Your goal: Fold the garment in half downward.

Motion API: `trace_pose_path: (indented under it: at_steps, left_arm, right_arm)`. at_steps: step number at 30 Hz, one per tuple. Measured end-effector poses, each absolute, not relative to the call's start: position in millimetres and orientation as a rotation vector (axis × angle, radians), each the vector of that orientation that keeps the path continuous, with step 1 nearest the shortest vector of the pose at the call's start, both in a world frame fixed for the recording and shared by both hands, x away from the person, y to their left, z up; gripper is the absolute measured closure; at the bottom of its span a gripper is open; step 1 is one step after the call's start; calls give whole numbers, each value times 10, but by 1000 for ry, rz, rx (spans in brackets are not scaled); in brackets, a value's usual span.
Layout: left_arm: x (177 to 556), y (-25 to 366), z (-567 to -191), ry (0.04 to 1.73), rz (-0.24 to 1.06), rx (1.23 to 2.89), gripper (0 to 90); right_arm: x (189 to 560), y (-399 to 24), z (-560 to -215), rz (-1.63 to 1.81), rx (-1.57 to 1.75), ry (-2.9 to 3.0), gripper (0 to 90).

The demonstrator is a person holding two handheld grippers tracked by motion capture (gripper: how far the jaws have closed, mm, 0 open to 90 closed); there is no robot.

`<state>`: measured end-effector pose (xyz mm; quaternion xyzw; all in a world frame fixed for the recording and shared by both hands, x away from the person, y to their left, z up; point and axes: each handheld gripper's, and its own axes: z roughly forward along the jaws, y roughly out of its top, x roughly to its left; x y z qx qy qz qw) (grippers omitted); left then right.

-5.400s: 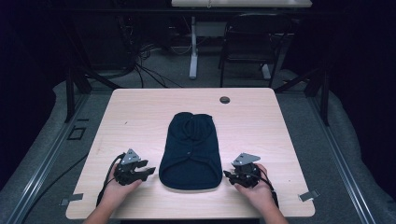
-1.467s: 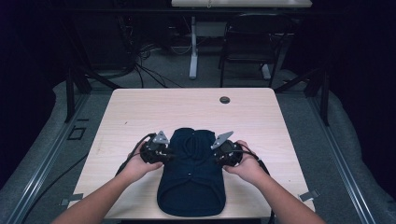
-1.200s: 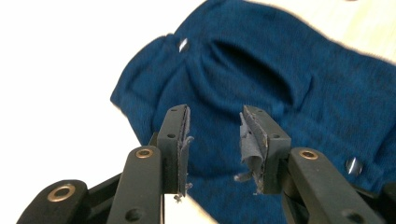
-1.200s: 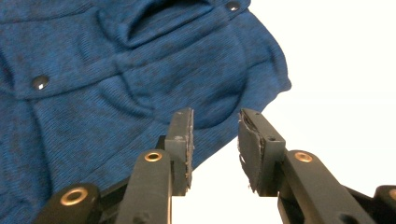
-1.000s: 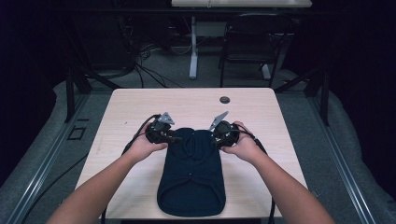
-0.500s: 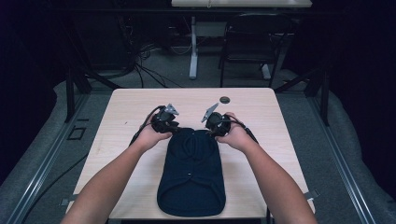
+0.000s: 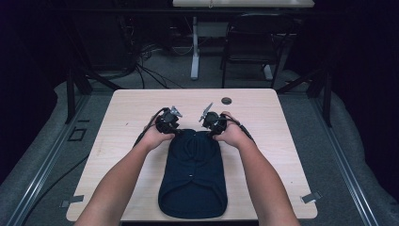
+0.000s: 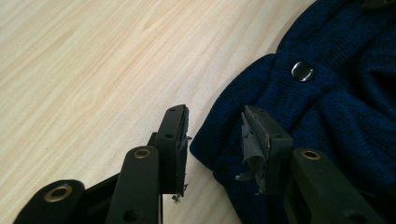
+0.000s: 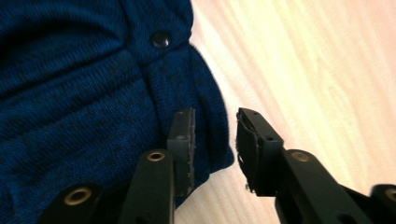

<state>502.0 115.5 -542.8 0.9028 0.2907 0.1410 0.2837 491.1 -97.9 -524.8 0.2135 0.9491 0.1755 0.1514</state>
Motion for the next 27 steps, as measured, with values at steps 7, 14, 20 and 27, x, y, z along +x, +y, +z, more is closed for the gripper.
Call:
trace_pose_path:
  at_steps: [7,14,20,27]
  left_arm:
    - [5049,1141,-5515,809,377,2447,552]
    - [5049,1116,-5575,826,387,2449,531]
    - [5030,1091,-5556,807,359,2467,658]
    - [5009,1069,-5513,792,377,2483,781]
  right_arm:
    - [4958,-992,-5342,440,654,2726,608]
    - [4951,-990,-5441,444,704,2727,625]
    - [4932,-1006,-5418,462,688,2736,764]
    - [4914,-1004,-5331,471,672,2735,811]
